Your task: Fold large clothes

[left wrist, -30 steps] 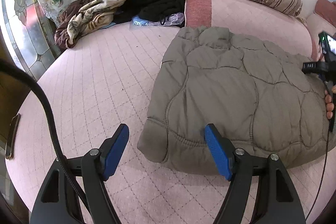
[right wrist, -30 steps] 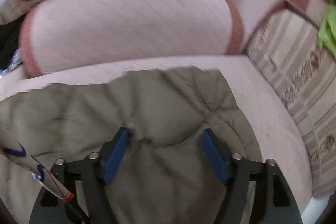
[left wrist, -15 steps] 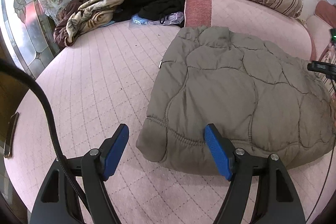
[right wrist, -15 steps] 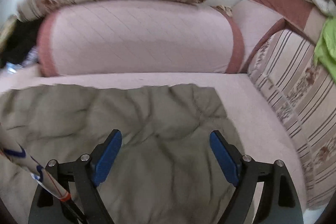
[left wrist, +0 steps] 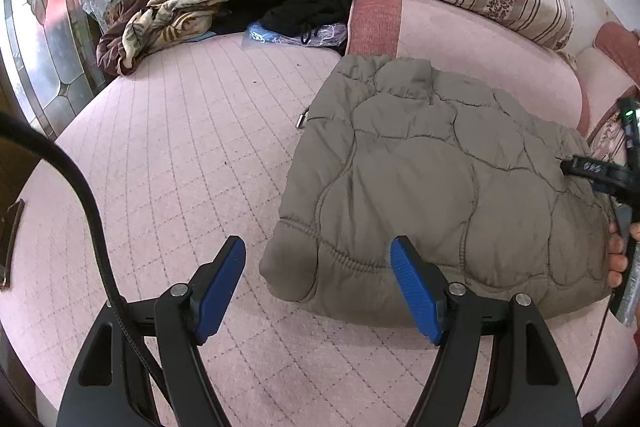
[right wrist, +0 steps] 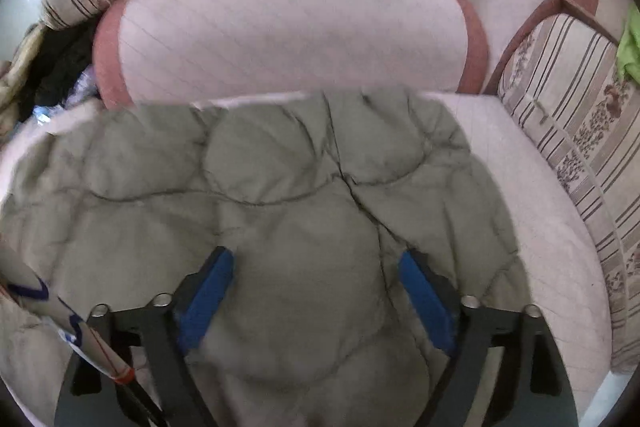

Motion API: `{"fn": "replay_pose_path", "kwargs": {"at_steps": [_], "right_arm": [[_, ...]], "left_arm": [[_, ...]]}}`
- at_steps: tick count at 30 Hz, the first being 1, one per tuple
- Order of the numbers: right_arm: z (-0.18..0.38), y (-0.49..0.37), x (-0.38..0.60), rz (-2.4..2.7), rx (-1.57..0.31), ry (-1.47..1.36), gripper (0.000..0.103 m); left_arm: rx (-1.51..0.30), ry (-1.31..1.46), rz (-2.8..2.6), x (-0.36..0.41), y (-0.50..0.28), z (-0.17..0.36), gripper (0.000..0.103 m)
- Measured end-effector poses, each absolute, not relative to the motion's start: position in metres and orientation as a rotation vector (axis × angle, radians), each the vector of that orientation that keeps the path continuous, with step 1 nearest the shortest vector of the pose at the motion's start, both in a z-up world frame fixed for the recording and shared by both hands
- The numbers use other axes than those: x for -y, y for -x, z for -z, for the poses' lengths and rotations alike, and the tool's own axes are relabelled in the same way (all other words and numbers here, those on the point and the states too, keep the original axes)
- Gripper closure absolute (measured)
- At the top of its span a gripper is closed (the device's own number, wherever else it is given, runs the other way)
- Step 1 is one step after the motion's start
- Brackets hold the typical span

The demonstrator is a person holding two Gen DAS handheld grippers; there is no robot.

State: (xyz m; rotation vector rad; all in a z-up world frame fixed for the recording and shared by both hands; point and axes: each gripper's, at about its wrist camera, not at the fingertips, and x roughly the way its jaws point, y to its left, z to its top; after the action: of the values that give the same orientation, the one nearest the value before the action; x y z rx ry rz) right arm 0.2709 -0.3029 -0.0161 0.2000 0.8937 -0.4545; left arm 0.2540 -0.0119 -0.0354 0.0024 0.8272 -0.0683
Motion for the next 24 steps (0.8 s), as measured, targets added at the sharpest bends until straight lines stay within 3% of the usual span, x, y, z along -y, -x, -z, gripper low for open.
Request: {"fn": "replay_pose_path", "kwargs": {"at_steps": [4, 8, 9, 15, 24], "right_arm": [[-0.008, -0.265, 0.270, 0.377, -0.848, -0.210, 0.019], [-0.003, -0.279, 0.234, 0.256, -0.888, -0.201, 0.056], [0.002, -0.284, 0.224, 0.231, -0.901, -0.193, 0.059], [0.038, -0.309, 0.197, 0.254, -0.972, -0.094, 0.060], [-0.008, -0.270, 0.168, 0.103, -0.858, -0.152, 0.060]], "left_arm": [[-0.829, 0.012, 0.071, 0.009, -0.251, 0.034, 0.029], [-0.822, 0.012, 0.059, 0.006, -0.249, 0.032, 0.029], [-0.821, 0.012, 0.057, 0.004, -0.249, 0.032, 0.029], [-0.824, 0.031, 0.047, -0.007, -0.250, 0.028, 0.029], [-0.817, 0.050, 0.035, -0.011, -0.249, 0.024, 0.029]]}}
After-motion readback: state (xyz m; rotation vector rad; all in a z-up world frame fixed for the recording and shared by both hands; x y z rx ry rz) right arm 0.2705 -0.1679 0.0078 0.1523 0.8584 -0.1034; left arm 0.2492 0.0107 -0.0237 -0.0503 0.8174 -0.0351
